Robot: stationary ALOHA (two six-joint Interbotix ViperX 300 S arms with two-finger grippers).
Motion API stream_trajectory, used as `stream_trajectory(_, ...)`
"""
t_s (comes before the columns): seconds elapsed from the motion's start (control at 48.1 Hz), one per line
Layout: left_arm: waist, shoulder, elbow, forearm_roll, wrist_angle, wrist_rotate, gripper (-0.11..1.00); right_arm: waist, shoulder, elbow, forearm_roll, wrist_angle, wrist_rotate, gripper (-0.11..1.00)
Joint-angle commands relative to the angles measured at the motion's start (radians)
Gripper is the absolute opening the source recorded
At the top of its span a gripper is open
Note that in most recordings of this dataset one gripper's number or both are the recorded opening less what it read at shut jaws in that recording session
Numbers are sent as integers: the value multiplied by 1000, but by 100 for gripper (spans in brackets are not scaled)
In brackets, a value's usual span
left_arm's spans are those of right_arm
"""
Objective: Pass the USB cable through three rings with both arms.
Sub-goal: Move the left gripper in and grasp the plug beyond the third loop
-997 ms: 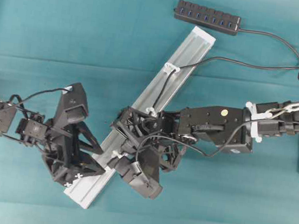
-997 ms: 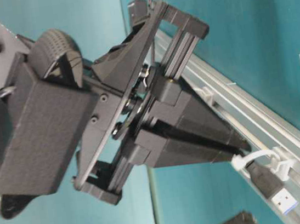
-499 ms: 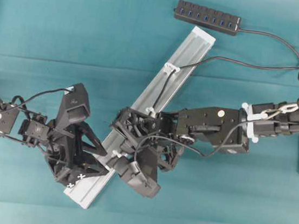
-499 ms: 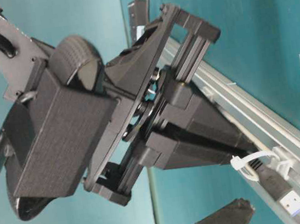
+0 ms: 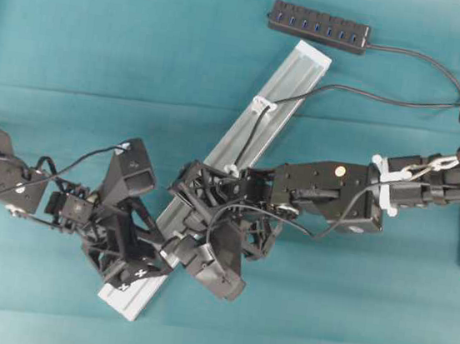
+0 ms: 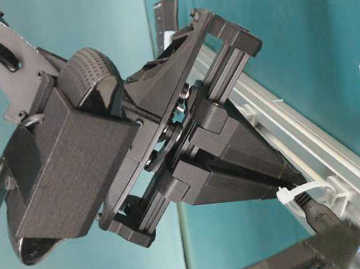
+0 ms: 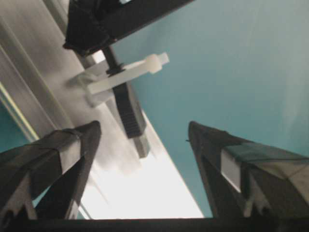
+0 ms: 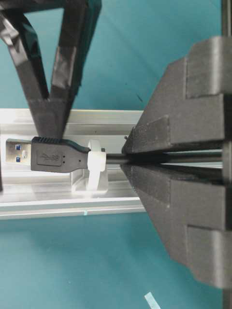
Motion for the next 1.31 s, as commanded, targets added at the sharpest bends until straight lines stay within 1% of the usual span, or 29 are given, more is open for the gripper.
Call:
stream_trajectory(0.0, 6, 0, -14, 3, -11, -2, 89, 0, 3, -12, 3, -5, 12, 8)
stream_trajectory(0.145, 6, 5, -15, 3, -34, 0, 84, -2, 3, -11, 3, -6, 12, 8)
stream_trajectory(0.208, 6, 5, -17, 3, -37, 0, 75, -2, 3, -11, 3, -8, 12, 8)
stream_trajectory(0.249, 6, 5, -18, 3, -37, 0, 68, -2, 3, -11, 3, -8, 12, 8)
stream_trajectory(0.312, 5, 5, -23, 3, -37, 2, 53, -3, 2, -11, 3, -8, 12, 8)
stream_trajectory(0.332, 5, 5, -25, 3, -37, 2, 46, -5, 3, -11, 3, -8, 12, 8)
stream_trajectory(0.416, 5, 5, -31, 6, -37, 2, 23, -6, 2, -11, 3, -6, 12, 8)
stream_trajectory(0.478, 5, 5, -34, 6, -35, 2, 13, -8, 2, -11, 3, -3, 12, 8)
stream_trajectory(0.977, 5, 5, -28, 3, -32, -2, 12, -12, -2, -8, 3, -6, 14, 8)
stream_trajectory(1.184, 6, 5, -28, 6, -32, -3, 12, -12, -3, -11, 5, 18, 14, 8)
stream_trajectory(1.226, 6, 5, -28, 6, -35, -3, 12, -12, -5, -11, 5, 29, 14, 11)
stream_trajectory(1.288, 5, 5, -28, 3, -35, -5, 12, -12, -5, -12, 5, 44, 15, 22)
